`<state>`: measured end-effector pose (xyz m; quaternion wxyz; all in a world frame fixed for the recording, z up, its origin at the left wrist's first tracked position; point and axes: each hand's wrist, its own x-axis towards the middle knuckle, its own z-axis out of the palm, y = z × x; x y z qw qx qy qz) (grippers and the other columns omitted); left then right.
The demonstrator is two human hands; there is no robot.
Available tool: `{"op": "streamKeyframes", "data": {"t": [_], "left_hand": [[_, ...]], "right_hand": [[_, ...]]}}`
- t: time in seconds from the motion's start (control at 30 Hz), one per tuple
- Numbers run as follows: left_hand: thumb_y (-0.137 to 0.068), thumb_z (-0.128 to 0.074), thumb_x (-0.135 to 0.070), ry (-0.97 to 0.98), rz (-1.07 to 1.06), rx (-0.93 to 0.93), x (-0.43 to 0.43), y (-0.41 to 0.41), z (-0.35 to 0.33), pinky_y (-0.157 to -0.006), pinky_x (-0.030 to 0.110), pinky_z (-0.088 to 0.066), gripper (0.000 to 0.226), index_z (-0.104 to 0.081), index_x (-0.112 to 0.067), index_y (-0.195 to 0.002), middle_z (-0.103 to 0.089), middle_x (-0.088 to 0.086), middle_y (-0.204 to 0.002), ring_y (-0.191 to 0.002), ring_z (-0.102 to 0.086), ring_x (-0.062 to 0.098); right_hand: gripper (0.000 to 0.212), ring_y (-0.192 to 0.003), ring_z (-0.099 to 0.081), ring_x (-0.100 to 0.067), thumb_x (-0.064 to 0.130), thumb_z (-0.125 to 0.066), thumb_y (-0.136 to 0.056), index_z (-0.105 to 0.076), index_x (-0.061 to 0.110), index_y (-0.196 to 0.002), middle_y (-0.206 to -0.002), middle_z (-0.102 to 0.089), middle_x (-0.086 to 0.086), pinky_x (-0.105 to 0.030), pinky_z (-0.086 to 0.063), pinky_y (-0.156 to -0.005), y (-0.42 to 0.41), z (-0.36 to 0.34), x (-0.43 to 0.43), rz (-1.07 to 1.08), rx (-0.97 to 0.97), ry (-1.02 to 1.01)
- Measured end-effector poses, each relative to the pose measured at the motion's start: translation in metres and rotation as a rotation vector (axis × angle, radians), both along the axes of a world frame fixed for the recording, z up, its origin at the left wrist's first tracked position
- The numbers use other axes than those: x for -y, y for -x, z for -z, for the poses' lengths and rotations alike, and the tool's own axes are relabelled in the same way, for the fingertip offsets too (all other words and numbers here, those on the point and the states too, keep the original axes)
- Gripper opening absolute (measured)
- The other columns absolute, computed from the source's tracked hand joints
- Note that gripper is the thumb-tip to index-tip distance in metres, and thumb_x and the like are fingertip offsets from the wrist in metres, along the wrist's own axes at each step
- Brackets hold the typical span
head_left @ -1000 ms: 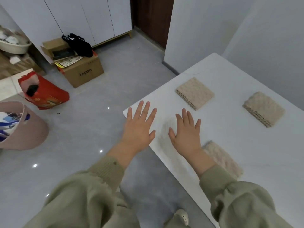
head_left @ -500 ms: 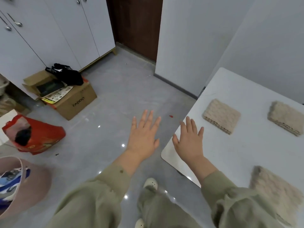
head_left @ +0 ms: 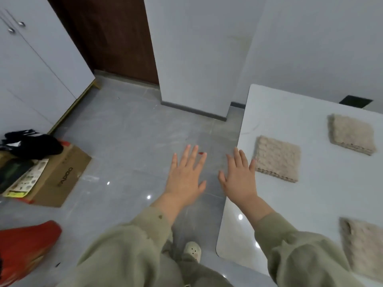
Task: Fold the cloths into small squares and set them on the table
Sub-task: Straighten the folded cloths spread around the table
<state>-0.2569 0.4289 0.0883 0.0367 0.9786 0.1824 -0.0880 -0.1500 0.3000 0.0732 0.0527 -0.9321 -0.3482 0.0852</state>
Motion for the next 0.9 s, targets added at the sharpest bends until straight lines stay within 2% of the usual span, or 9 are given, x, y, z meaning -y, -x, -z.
{"op": "streamKeyframes", "data": {"t": [0.1, 0.17, 0.23, 0.37, 0.5, 0.6, 0.7, 0.77, 0.9], "left_hand": [[-0.092, -0.038, -0.051, 0.048, 0.088, -0.003, -0.012, -0.033, 0.007, -0.114, 0.050, 0.008, 0.079, 0.009, -0.024, -0.150, 0.019, 0.007, -0.157, -0.143, 0.022, 0.026], [-0.093, -0.037, -0.050, 0.070, 0.178, -0.011, -0.016, -0.057, 0.011, -0.115, 0.048, 0.007, 0.079, 0.010, -0.023, -0.150, 0.019, 0.007, -0.157, -0.143, 0.022, 0.027], [-0.094, -0.037, -0.048, 0.115, 0.247, -0.015, -0.017, -0.081, 0.016, -0.116, 0.045, 0.004, 0.078, 0.010, -0.022, -0.150, 0.018, 0.007, -0.157, -0.143, 0.021, 0.028], [-0.098, -0.037, -0.040, 0.374, 0.251, 0.058, -0.009, -0.124, 0.027, -0.119, 0.034, 0.002, 0.070, 0.004, -0.017, -0.151, 0.011, 0.004, -0.159, -0.146, 0.013, 0.020], [-0.101, -0.035, -0.025, 0.835, 0.052, 0.205, 0.019, -0.154, 0.039, -0.115, 0.019, 0.000, 0.056, -0.011, -0.014, -0.150, -0.008, -0.004, -0.158, -0.142, -0.001, 0.002], [-0.102, -0.033, -0.025, 1.067, -0.113, 0.235, 0.043, -0.178, 0.048, -0.119, 0.027, -0.010, 0.051, -0.016, -0.019, -0.150, -0.015, -0.008, -0.157, -0.143, -0.009, 0.000], [-0.103, -0.030, -0.028, 1.224, -0.303, 0.257, 0.064, -0.202, 0.050, -0.112, 0.016, -0.013, 0.048, -0.020, -0.026, -0.149, -0.021, -0.016, -0.153, -0.138, -0.016, -0.006], [-0.103, -0.029, -0.027, 1.278, -0.395, 0.295, 0.077, -0.214, 0.055, -0.107, 0.011, -0.016, 0.046, -0.023, -0.026, -0.149, -0.024, -0.017, -0.152, -0.133, -0.020, -0.010], [-0.100, -0.033, -0.036, 1.345, -0.446, 0.359, 0.101, -0.225, 0.070, -0.112, 0.017, -0.022, 0.051, -0.024, -0.024, -0.148, -0.027, -0.013, -0.152, -0.136, -0.025, -0.005]], "right_hand": [[0.061, -0.144, -0.017, -0.031, 0.042, -0.031, -0.091, -0.037, 0.007, -0.140, -0.154, -0.023, -0.015, -0.055, -0.011, -0.114, -0.023, 0.004, -0.001, 0.096, 0.003, -0.032], [0.058, -0.144, -0.016, -0.031, 0.037, -0.037, -0.092, -0.036, 0.007, -0.141, -0.154, -0.023, -0.015, -0.052, -0.010, -0.115, -0.037, 0.006, 0.000, 0.159, -0.018, -0.050], [0.060, -0.144, -0.017, -0.031, 0.038, -0.031, -0.090, -0.035, 0.007, -0.141, -0.154, -0.025, -0.015, -0.050, -0.012, -0.115, -0.049, 0.008, 0.003, 0.218, -0.022, -0.110], [0.053, -0.145, -0.015, -0.027, 0.024, -0.044, -0.093, -0.034, 0.006, -0.143, -0.154, -0.024, -0.012, -0.042, -0.008, -0.117, -0.073, 0.014, 0.015, 0.380, -0.133, -0.279], [0.048, -0.142, -0.024, -0.023, 0.012, -0.050, -0.092, -0.041, 0.006, -0.138, -0.150, -0.033, -0.009, -0.035, -0.018, -0.117, -0.099, 0.017, 0.036, 0.465, -0.221, -0.489], [0.046, -0.140, -0.026, -0.014, 0.014, -0.046, -0.092, -0.043, 0.010, -0.138, -0.149, -0.034, 0.000, -0.031, -0.020, -0.115, -0.123, 0.020, 0.057, 0.518, -0.273, -0.628], [0.047, -0.137, -0.029, -0.004, 0.009, -0.043, -0.095, -0.039, 0.017, -0.141, -0.145, -0.034, 0.015, -0.017, -0.022, -0.108, -0.149, 0.024, 0.079, 0.725, -0.387, -0.821], [0.048, -0.133, -0.032, -0.002, 0.010, -0.041, -0.096, -0.037, 0.018, -0.143, -0.145, -0.036, 0.014, -0.015, -0.023, -0.104, -0.167, 0.029, 0.095, 0.871, -0.469, -0.896], [0.045, -0.131, -0.038, -0.007, 0.015, -0.041, -0.098, -0.037, 0.018, -0.143, -0.144, -0.041, 0.007, -0.017, -0.028, -0.102, -0.188, 0.044, 0.114, 0.909, -0.569, -0.942]]}}
